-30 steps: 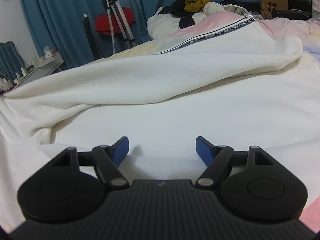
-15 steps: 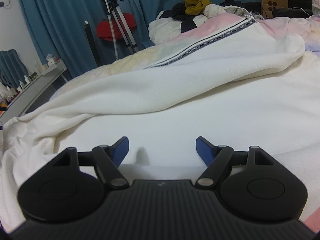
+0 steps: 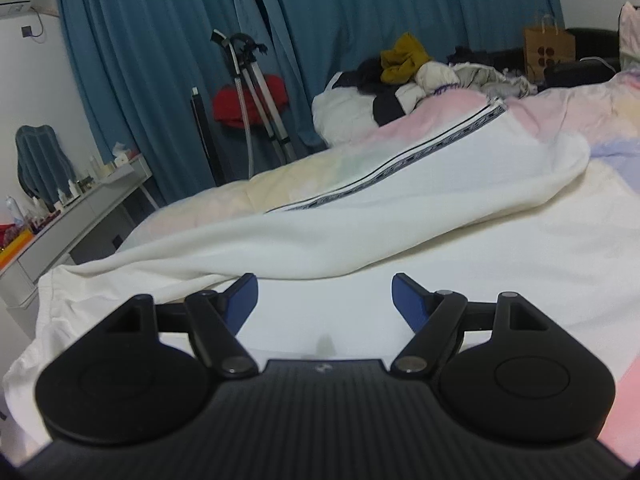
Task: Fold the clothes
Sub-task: 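Grasp the elastic waistband with the left gripper and lift it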
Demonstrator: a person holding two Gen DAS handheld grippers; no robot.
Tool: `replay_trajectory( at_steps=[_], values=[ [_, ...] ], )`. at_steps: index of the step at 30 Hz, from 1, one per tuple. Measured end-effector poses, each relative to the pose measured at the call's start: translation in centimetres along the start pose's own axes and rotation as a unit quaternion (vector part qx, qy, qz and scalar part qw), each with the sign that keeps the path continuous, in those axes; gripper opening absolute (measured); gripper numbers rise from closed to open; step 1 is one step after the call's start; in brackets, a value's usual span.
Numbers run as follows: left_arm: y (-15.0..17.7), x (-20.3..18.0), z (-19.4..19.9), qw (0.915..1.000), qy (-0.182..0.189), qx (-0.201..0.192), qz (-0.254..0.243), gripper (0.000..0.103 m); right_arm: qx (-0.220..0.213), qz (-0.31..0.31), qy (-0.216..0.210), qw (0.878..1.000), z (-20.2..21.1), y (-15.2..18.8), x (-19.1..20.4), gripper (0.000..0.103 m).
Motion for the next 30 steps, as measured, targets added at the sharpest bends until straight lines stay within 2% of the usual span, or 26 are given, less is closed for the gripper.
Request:
replay_trajectory(
  at_steps=[2,8,11,14,18,23,28,30],
  values=[
    [2.3,1.2,-0.1,0.9991,-0.005,0.029,0.032,0.096,-0.003,-0.013,0.000,1.000,0.7,-0.2,-0.7,0.076],
    [4.7,4.2,-2.6,0.9926,-0.015,0.055,0.107,0.096,-0.013,-0.068,0.010,0.998,2.2,-0.8,-3.6,0.076],
    [4.9,5.0,-4.1,0.9876,-0.007,0.059,0.145,0.095,-0.017,-0.087,0.015,0.996,2.5,-1.0,-4.6,0.076],
    [4.9,5.5,-5.8,0.9829,0.022,0.057,0.174,0.094,-0.018,-0.096,0.019,0.995,2.5,-0.9,-5.1,0.076],
    [5.7,6.0,-7.3,0.9836,0.002,0.042,0.175,0.098,-0.018,-0.094,0.019,0.995,2.4,-0.8,-4.9,0.076],
    [5.3,6.3,-6.1,0.9775,0.043,0.016,0.206,0.093,-0.013,-0.096,0.016,0.995,2.0,-0.6,-5.0,0.076],
    [5.8,5.2,-4.8,0.9655,0.126,0.007,0.228,0.086,-0.016,-0.107,0.016,0.994,2.3,-0.7,-5.1,0.076],
    [5.7,4.6,-4.1,0.9592,0.165,0.009,0.229,0.086,-0.018,-0.109,0.017,0.994,2.4,-0.8,-5.2,0.076]
  ],
)
Point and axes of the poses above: each gripper's, at about its wrist camera, not at the fingertips, and z roughly against the way its jaws point, x to its left, y to its underside, the point moved 8 cm from there along -z, roughly the way its jaws point, and after that the axes turned 6 degrees about z, right-handed, at the moved point
